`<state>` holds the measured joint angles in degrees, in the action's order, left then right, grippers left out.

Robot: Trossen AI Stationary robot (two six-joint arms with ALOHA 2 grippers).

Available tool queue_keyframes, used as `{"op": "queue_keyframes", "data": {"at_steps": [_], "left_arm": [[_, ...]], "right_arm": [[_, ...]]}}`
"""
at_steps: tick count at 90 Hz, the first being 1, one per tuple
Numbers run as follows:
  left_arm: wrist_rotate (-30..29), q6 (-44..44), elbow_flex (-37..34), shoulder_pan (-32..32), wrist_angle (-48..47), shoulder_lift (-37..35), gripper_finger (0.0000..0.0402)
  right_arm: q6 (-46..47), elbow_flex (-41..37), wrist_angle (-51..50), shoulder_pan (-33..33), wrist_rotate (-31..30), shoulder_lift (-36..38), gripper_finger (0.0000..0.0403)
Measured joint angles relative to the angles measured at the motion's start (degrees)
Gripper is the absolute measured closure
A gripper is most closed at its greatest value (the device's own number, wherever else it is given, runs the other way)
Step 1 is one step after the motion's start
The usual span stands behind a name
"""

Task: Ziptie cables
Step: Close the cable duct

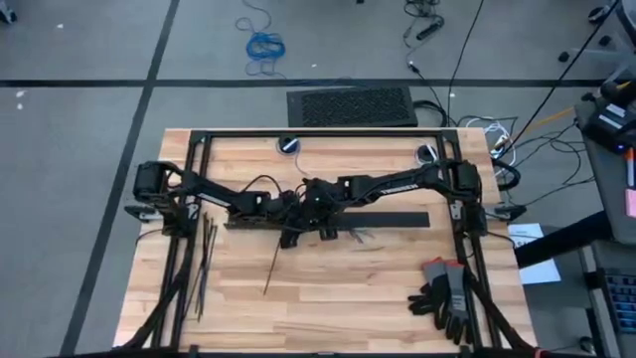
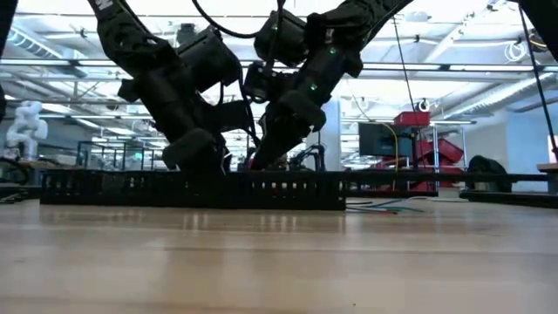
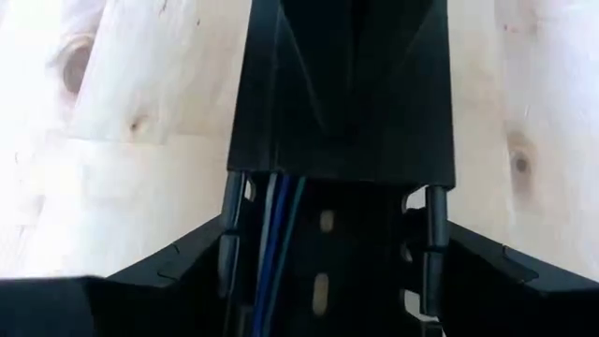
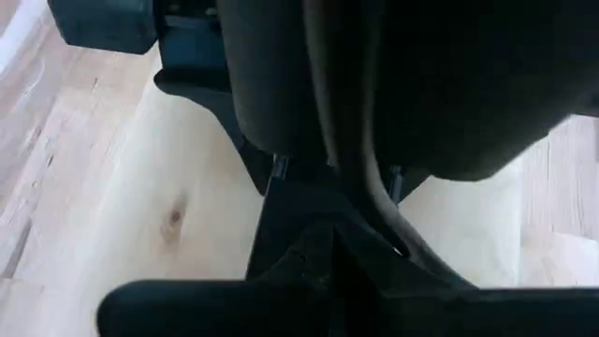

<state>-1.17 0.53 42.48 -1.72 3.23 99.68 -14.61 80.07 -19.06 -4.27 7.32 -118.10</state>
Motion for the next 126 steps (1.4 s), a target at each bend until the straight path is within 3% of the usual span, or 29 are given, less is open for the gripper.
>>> {"op": "queue_keyframes", "data": {"at_steps": [10,31,72,89,99,126], "left_arm": [[-1.9,1.3,0.0,0.1,-0.9,-1.3,0.0115],[-1.5,1.9,0.1,0.3,-0.9,-0.2,0.0162],[-1.4,-0.2,0.2,0.4,-1.2,0.4,0.0143],[-1.4,-0.2,0.1,0.4,-0.9,0.4,0.0142],[-1.4,-0.2,0.0,0.4,-0.8,0.5,0.0142],[-1.3,-0.4,-0.3,0.4,-0.8,0.4,0.0142]], "right_arm": [[-0.2,0.0,0.0,0.1,0.2,0.0,0.0403],[-0.4,-0.1,0.2,0.0,0.3,0.6,0.0403],[0.0,-0.3,-3.9,-0.1,-1.6,7.8,0.0366],[0.5,-0.3,-5.0,-0.3,-1.8,5.8,0.0381],[0.5,-0.1,-1.6,-0.3,-1.5,3.1,0.0399],[2.1,-0.2,5.8,0.1,-0.8,-0.7,0.0402]]}}
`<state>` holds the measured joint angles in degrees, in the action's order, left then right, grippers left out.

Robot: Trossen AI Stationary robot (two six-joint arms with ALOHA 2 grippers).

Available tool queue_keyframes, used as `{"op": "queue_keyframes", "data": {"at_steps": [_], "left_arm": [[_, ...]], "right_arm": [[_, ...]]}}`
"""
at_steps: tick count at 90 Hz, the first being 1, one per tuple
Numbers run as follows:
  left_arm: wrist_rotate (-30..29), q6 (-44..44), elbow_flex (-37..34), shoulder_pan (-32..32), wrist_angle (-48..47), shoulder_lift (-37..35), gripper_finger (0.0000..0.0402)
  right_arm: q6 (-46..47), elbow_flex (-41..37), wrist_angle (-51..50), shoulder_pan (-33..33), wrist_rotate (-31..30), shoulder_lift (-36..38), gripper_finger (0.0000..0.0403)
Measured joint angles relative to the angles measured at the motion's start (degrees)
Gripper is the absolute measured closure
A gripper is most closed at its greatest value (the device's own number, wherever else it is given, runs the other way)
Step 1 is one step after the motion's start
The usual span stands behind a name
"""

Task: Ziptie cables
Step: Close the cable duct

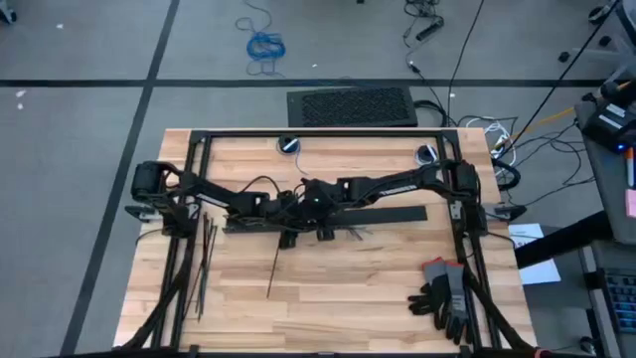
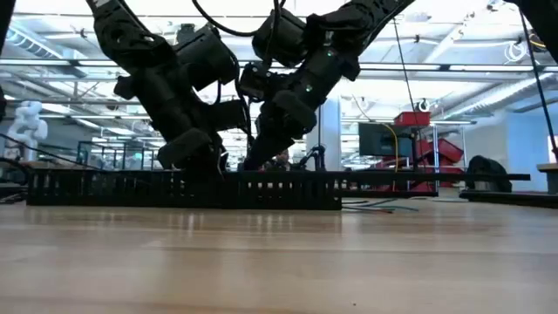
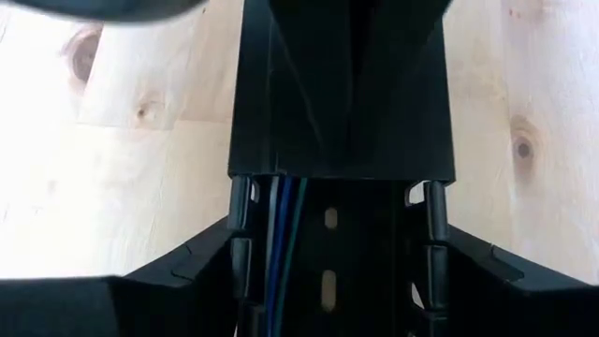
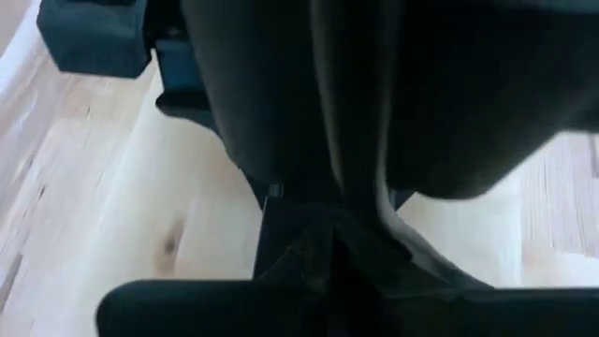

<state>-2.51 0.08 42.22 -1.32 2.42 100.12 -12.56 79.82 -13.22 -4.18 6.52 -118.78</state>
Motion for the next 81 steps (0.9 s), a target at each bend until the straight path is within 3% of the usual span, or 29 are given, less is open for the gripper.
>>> {"op": "queue_keyframes", "data": {"at_steps": [40,81], "left_arm": [[-0.2,0.4,0.2,0.0,0.1,0.1,0.0142],[-1.0,0.2,0.2,0.0,0.0,0.0,0.0142]], "right_arm": [[3.3,0.2,-6.2,0.6,-3.6,8.1,0.0403],[4.7,0.2,-9.1,2.0,-3.2,7.1,0.0403]]}}
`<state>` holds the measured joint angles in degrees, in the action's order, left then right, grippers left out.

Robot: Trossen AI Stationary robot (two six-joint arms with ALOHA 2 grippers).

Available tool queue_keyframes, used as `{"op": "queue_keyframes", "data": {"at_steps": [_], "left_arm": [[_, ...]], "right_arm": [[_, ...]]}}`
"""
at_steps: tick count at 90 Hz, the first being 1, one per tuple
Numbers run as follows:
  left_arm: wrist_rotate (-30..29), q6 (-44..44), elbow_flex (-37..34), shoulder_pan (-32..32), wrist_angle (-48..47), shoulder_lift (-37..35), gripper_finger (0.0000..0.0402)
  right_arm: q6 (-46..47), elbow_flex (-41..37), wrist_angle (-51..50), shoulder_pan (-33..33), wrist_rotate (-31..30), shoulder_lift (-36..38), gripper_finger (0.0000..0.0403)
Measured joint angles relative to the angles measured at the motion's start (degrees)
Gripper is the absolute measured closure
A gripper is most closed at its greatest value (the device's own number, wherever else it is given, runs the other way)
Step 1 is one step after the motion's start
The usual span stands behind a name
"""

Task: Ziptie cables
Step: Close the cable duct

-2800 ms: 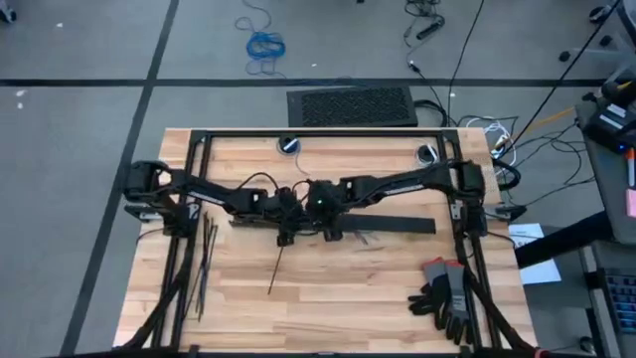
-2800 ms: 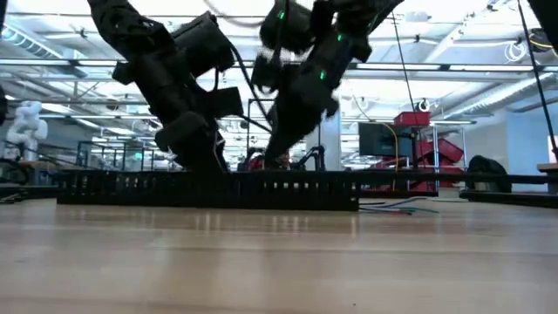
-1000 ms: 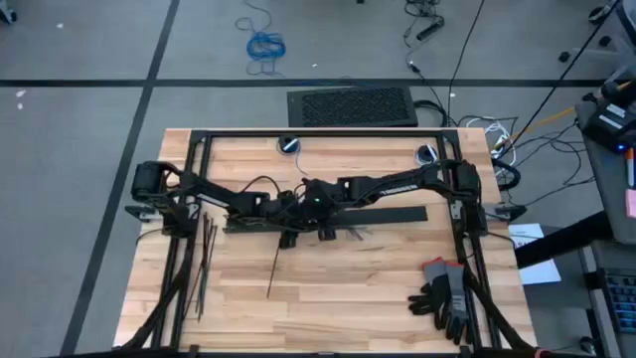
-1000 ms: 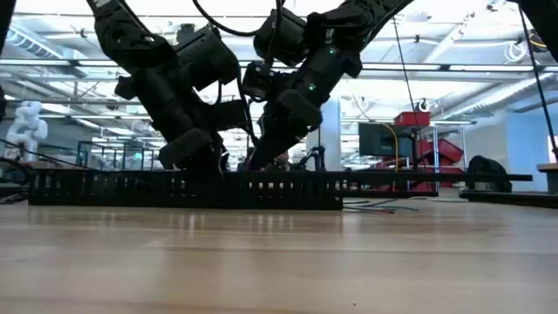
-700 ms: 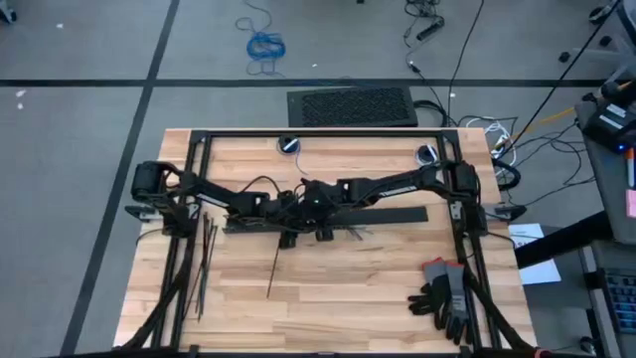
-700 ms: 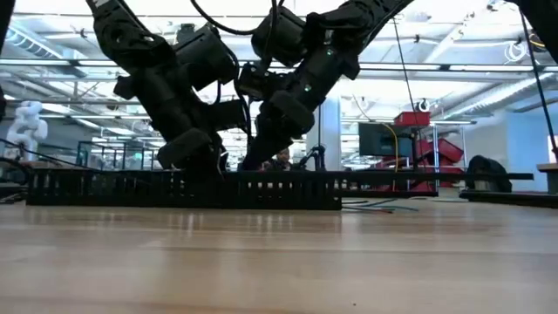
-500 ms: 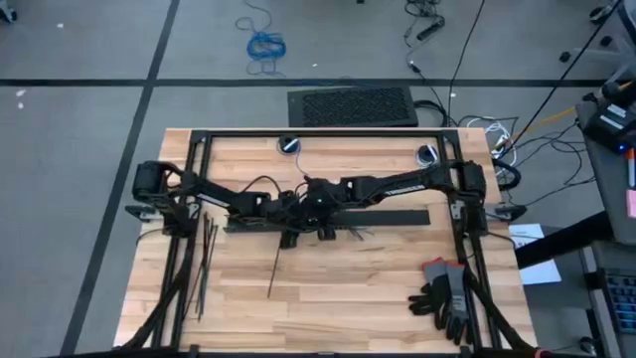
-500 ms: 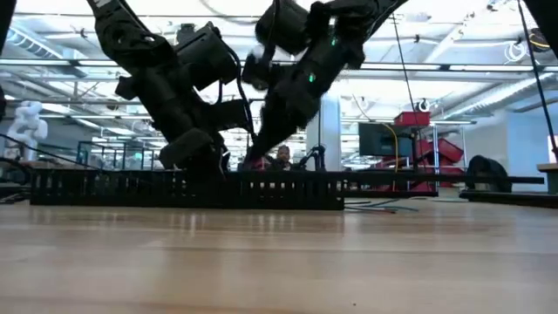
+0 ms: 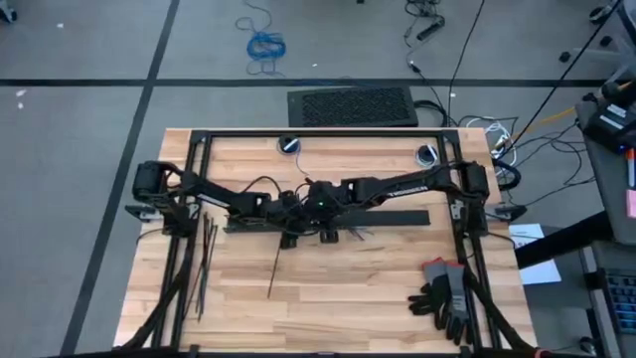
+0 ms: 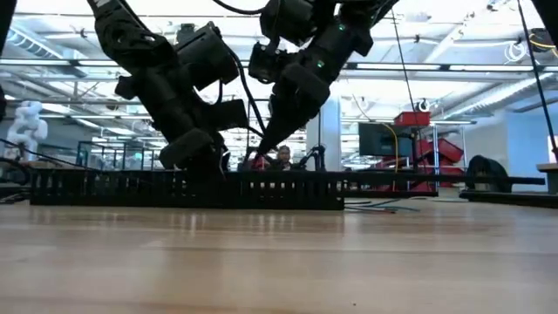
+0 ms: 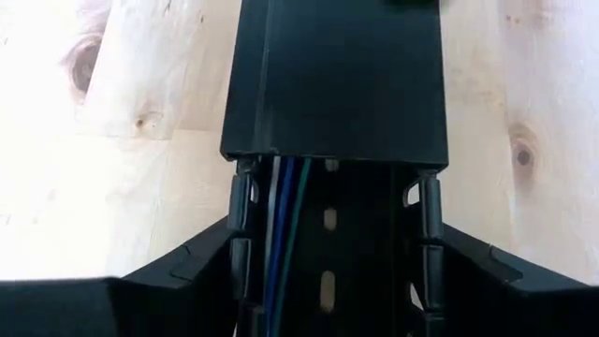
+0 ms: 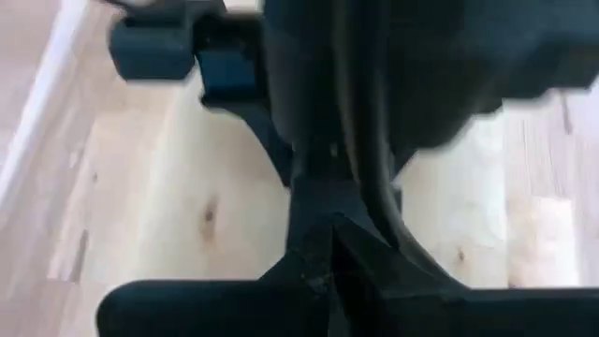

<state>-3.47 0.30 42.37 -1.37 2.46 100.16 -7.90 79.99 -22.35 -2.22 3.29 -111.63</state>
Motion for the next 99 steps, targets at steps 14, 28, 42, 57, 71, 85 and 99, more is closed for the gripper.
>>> {"op": "queue_keyframes", "data": {"at_steps": [14,28,42,57,71,85,99], "left_arm": [[-0.1,-0.1,-0.1,0.0,0.0,0.0,0.0142],[-1.0,-0.4,-0.6,0.0,0.3,0.0,0.0142],[-1.1,-0.3,-0.6,0.0,0.3,0.0,0.0142],[-1.3,0.0,-0.4,0.0,0.1,0.0,0.0142],[-1.3,0.1,-0.4,0.0,0.1,0.0,0.0142],[-1.3,0.1,-0.4,0.0,0.1,0.0,0.0142],[-1.3,0.7,-0.4,0.0,0.1,0.0,0.0142]], "right_arm": [[-0.3,0.0,2.4,0.1,0.0,-2.0,0.0403],[-1.1,-0.3,6.2,0.1,0.1,-2.9,0.0403],[-1.3,-0.3,6.5,0.3,-0.3,-2.7,0.0403],[-0.8,0.1,2.0,1.4,-6.1,-0.3,0.0403],[-0.3,0.1,-3.7,3.9,-10.1,3.1,0.0403],[1.9,0.1,-11.2,6.8,-12.6,7.6,0.0403],[7.6,0.1,-20.5,8.2,-19.2,9.7,0.0403]]}}
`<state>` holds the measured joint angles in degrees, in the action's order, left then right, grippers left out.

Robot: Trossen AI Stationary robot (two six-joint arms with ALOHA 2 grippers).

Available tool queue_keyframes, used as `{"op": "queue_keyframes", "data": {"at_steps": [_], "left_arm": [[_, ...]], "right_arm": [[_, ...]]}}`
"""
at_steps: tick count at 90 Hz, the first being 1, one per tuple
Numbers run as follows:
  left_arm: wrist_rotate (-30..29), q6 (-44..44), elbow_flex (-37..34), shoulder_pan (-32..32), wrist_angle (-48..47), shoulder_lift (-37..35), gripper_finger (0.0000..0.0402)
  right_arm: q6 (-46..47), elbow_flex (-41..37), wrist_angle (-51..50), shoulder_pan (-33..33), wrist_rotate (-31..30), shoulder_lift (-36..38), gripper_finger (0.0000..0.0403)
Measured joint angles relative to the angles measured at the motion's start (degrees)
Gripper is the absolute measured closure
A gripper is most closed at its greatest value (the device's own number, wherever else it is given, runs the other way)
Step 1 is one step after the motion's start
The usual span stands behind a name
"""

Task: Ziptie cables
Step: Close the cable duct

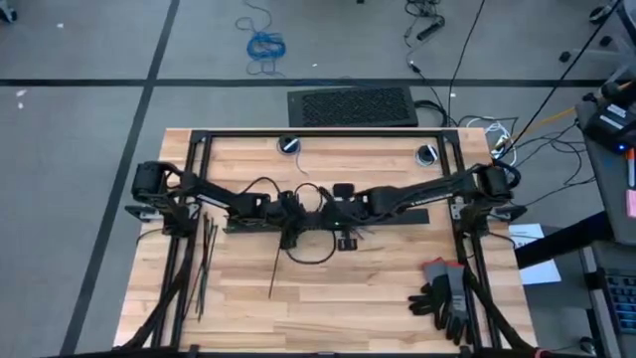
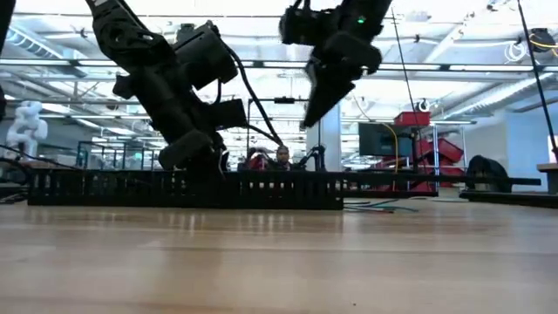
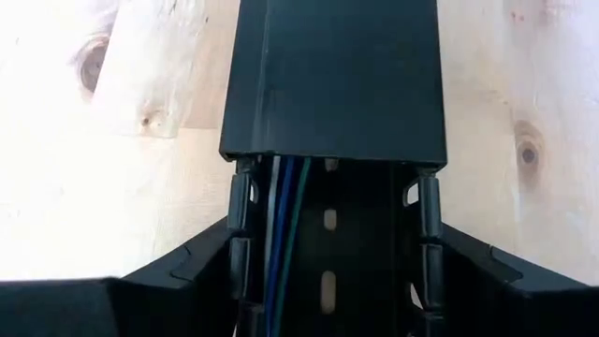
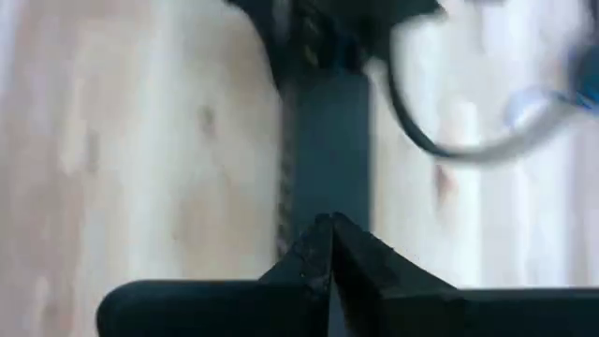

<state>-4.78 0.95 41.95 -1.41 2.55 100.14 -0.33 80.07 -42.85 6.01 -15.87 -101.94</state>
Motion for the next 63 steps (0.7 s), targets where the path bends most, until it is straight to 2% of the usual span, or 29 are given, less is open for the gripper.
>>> {"op": "queue_keyframes", "data": {"at_steps": [9,16,30,38,48,55,63], "left_arm": [[0.0,0.9,0.0,0.0,0.1,0.0,0.0142],[0.0,0.9,0.0,0.0,0.1,0.0,0.0142],[0.0,0.9,0.0,0.0,0.0,0.0,0.0142],[-0.1,1.0,-0.1,0.0,0.4,0.0,0.0142],[-0.1,1.5,-0.1,0.0,1.1,0.0,0.0142],[-0.2,1.5,-0.1,0.0,2.0,0.0,0.0142],[-0.3,1.5,-0.1,0.0,2.6,0.1,0.0142]], "right_arm": [[2.1,-0.1,-3.6,0.1,-0.6,0.1,0.0403],[2.1,-1.9,-2.1,0.1,-0.6,0.4,0.0403],[2.0,-12.8,10.9,-2.3,4.1,5.7,0.0403],[5.4,-20.9,15.3,-4.7,3.5,10.3,0.0403],[7.7,-29.7,28.6,-6.5,7.2,14.9,0.0403],[8.7,-34.0,39.4,-6.8,10.2,15.6,0.0403],[8.7,-36.3,44.0,-6.7,11.1,14.6,0.0403]]}}
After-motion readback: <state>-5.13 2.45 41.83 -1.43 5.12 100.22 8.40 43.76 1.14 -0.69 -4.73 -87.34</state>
